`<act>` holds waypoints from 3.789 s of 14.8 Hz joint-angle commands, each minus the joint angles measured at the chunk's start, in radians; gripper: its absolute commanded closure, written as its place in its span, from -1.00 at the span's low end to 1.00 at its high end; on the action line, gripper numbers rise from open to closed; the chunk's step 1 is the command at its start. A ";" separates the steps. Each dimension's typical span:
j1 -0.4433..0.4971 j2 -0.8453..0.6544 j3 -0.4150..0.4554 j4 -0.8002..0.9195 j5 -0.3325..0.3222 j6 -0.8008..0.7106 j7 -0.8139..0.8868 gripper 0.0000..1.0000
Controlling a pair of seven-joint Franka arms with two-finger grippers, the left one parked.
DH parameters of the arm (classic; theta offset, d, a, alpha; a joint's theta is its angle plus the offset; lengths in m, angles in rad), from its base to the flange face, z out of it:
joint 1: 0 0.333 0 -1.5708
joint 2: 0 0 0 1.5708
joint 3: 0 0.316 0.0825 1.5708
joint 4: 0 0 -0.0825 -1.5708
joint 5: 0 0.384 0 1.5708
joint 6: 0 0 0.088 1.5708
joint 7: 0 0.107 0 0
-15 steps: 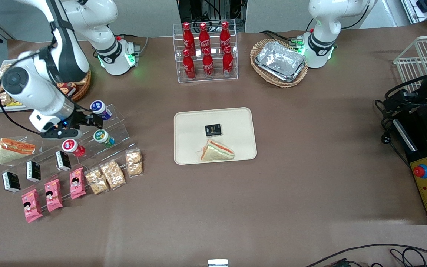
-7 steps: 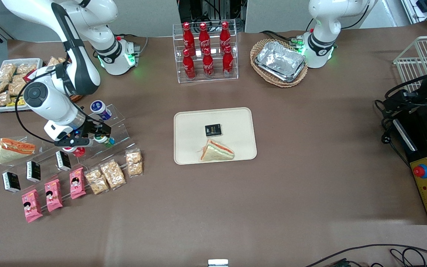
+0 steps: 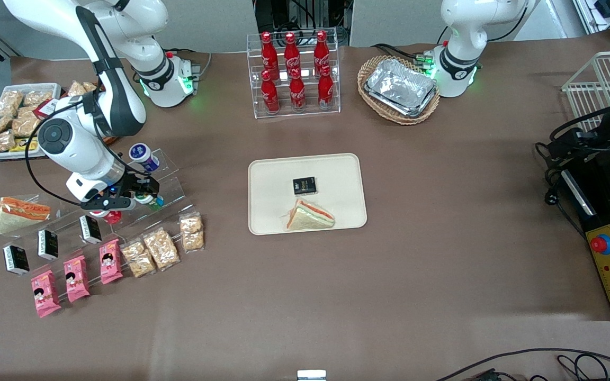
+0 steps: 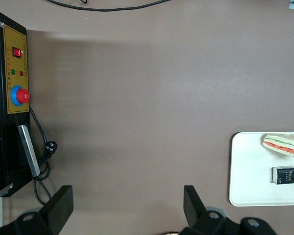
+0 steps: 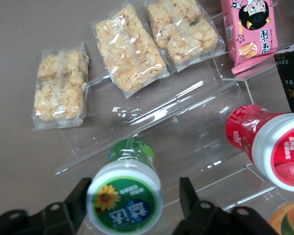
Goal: Place green gum on tray
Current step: 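Lower the right gripper over the green-labelled bottle and close on it, then lift the green-labelled bottle off the rack with the right gripper, then carry the bottle over the cream tray, set it down, open gripper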
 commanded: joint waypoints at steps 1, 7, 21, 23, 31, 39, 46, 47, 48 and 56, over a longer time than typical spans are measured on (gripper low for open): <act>0.031 -0.006 -0.001 -0.020 -0.016 0.018 0.075 -0.48; 0.040 -0.006 -0.002 -0.021 -0.016 0.019 0.084 -0.04; 0.085 -0.133 0.053 0.535 0.005 -0.695 0.110 0.01; 0.121 -0.138 0.117 0.546 0.005 -0.715 0.252 0.01; 0.183 -0.026 0.404 0.478 0.033 -0.512 0.625 0.01; 0.189 0.164 0.507 0.244 -0.001 -0.070 0.776 0.01; 0.181 0.322 0.513 0.203 -0.064 0.102 0.776 0.01; 0.181 0.333 0.512 0.204 -0.065 0.110 0.776 0.01; 0.181 0.350 0.512 0.206 -0.067 0.116 0.776 0.01; 0.151 0.391 0.507 0.215 -0.075 0.125 0.773 -1.00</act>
